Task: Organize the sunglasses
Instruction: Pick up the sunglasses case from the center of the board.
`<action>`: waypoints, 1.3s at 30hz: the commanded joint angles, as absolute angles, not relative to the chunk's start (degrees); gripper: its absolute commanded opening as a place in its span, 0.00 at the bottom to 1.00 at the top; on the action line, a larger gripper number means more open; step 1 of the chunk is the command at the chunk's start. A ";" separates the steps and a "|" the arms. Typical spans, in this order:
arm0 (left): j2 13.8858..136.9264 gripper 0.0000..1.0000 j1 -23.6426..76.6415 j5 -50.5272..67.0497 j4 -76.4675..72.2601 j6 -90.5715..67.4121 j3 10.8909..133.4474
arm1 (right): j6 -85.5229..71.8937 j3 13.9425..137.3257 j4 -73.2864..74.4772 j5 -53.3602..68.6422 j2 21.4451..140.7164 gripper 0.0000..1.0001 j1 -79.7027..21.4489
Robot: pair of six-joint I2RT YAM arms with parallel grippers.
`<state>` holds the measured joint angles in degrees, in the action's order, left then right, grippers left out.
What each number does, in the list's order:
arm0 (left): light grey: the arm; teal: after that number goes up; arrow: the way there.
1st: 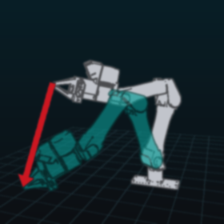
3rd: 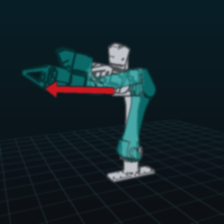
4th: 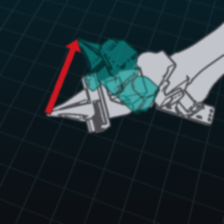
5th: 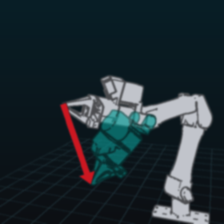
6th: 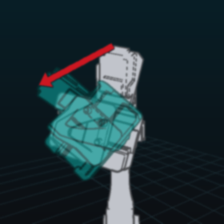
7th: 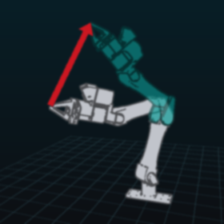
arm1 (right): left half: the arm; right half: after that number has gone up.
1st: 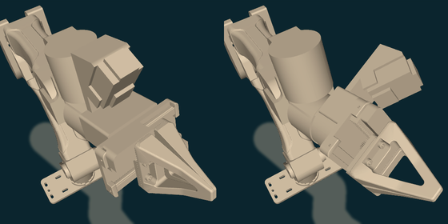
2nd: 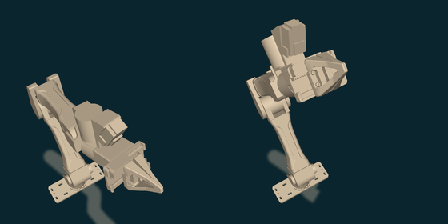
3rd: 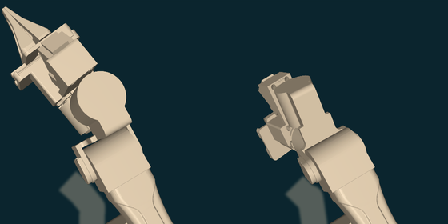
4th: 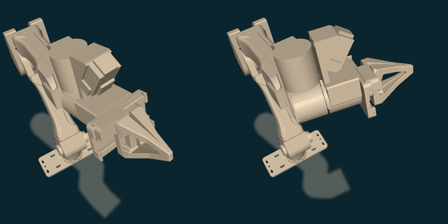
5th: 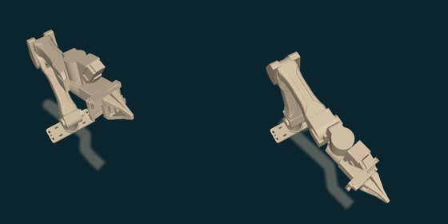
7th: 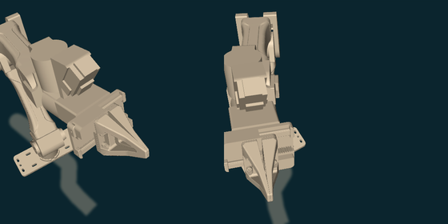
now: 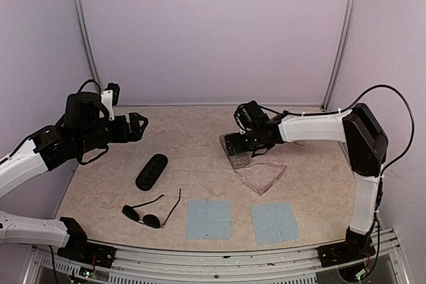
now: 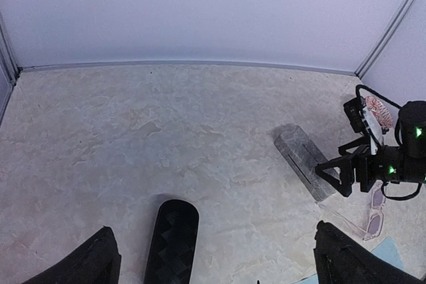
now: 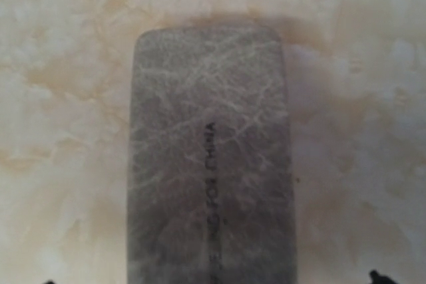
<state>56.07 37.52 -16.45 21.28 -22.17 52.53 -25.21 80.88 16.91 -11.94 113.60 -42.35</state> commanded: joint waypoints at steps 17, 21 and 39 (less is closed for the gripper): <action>54.94 0.99 34.04 -11.32 19.66 -23.57 51.55 | -25.92 89.77 18.59 -13.49 125.17 0.97 -43.09; 54.93 0.99 33.86 -11.15 19.54 -23.65 51.59 | -25.76 90.82 19.05 -13.70 125.59 0.91 -43.28; 54.76 0.99 32.85 -9.41 19.09 -23.99 51.44 | -23.37 95.69 22.94 -15.31 128.54 0.83 -44.25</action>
